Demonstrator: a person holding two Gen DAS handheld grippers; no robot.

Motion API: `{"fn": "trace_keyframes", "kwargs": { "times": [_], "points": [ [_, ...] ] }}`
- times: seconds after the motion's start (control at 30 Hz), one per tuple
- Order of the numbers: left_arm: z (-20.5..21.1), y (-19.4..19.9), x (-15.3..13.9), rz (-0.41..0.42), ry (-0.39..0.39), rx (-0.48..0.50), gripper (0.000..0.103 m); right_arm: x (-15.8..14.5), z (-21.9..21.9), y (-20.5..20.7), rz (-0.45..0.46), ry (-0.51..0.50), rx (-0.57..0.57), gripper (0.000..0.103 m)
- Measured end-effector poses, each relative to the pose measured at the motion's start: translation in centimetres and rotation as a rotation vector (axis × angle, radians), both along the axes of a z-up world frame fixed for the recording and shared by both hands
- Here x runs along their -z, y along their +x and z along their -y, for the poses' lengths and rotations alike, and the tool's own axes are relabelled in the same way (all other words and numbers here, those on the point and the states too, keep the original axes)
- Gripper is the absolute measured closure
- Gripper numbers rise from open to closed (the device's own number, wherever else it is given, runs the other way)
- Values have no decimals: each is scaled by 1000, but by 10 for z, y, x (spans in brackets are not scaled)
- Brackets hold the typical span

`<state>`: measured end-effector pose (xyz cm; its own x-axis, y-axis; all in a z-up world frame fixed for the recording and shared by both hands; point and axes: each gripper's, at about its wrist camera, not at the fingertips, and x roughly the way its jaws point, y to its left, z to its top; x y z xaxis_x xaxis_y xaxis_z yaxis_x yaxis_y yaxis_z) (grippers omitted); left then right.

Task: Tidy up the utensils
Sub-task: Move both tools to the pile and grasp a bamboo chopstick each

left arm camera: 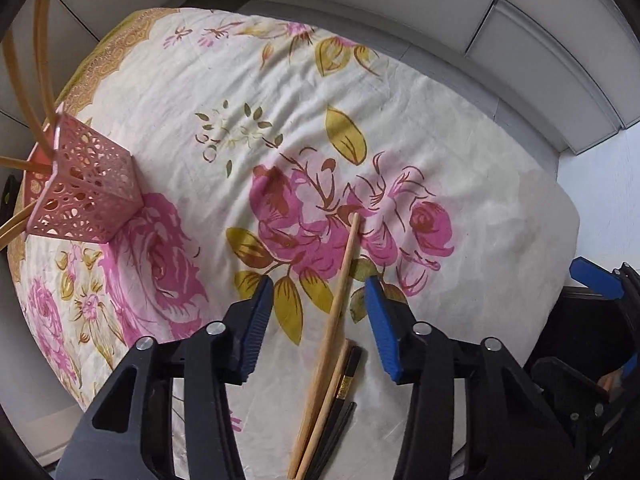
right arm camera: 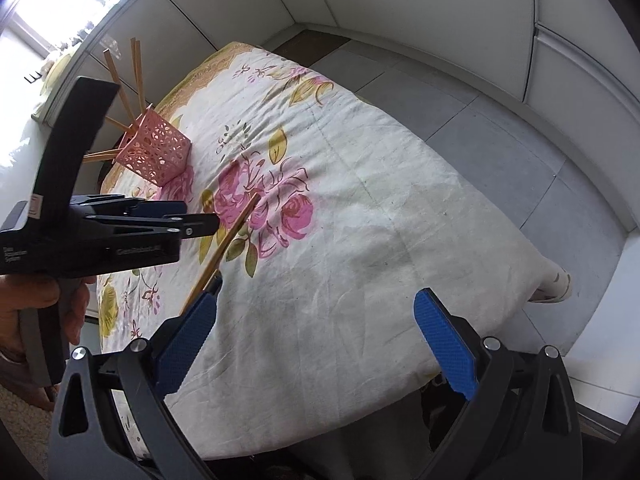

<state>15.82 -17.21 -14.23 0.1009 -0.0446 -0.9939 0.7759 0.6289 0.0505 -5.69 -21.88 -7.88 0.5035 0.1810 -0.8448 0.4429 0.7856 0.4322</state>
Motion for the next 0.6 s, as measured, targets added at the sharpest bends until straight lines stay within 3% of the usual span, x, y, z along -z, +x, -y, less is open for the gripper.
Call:
{"fn": "trace_keyframes", "kwargs": {
  "times": [0.23,0.4,0.47,0.5,0.6],
  "points": [
    [1,3,21,-55,11,-5,67,1,2,1,0,30,-4,7],
    [10,0,32,-88,8,15,87,3,2,3,-10,46,-10,7],
    [13,-2,33,-94,6,17,89,5,1,5,-19,52,-13,7],
    [11,-1,33,-92,4,16,96,6,0,5,-23,56,-13,7],
    [2,10,36,-93,-30,-14,97,7,-3,6,-30,61,-21,7]
  ]
}}
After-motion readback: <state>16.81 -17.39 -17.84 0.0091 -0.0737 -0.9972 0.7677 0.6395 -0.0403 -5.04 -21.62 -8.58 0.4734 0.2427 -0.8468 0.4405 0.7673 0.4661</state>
